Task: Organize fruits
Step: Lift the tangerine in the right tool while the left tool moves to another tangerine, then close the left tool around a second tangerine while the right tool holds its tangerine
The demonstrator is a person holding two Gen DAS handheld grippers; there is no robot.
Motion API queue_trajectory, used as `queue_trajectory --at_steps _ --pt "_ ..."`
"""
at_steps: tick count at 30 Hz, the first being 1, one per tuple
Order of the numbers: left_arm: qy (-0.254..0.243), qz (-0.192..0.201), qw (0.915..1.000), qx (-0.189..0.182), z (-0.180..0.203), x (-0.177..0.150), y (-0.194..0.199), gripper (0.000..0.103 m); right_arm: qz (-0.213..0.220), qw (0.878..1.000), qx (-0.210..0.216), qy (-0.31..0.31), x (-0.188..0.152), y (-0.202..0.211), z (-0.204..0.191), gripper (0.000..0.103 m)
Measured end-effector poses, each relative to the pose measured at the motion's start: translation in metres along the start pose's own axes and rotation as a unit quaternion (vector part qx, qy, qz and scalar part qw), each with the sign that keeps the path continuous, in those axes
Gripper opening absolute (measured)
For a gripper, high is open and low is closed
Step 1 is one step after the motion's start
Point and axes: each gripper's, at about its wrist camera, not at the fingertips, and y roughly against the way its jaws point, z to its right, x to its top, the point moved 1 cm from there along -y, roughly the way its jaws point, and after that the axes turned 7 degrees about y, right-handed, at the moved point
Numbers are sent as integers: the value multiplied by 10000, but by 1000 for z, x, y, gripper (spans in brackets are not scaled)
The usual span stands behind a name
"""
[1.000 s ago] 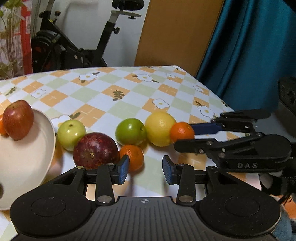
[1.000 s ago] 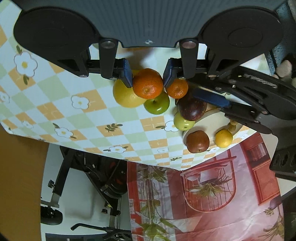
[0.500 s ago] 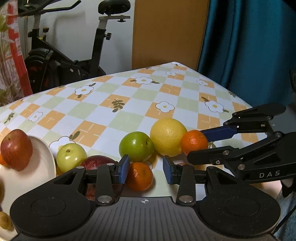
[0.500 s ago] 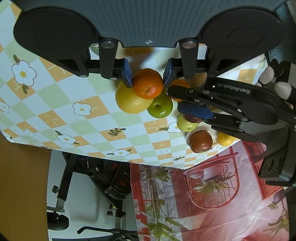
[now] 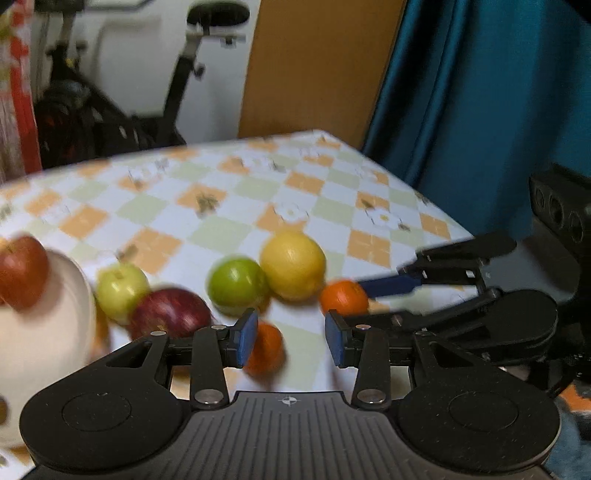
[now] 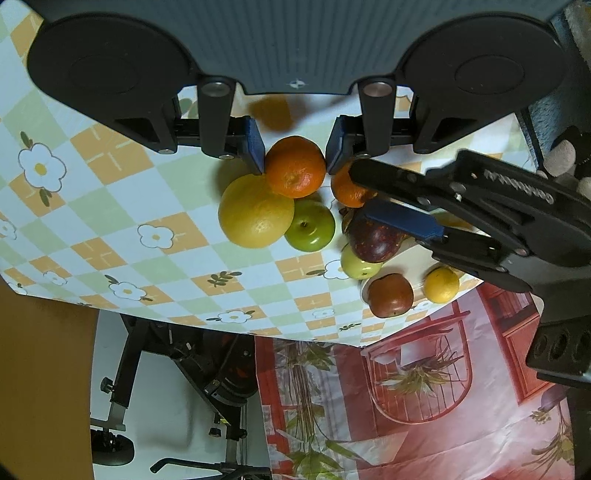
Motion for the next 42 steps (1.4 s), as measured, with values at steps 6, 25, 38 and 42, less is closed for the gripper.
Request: queue_trajectory --at_steps 6,25,38,42 --pt "-109 -302 9994 161 -2 -3 -14 42 -81 10000 46 -18 -4 -3 -4 39" --pt "-25 -503 9987 89 -1 -16 -29 41 -165 9998 76 -112 -11 -5 -5 39" --pt "103 -318 9991 269 -7 -19 -12 40 -203 9997 -65 -127 -9 -6 -9 39" --pt "136 -175 9993 300 -9 -14 -3 40 -187 9997 -100 -96 -6 -3 -12 39"
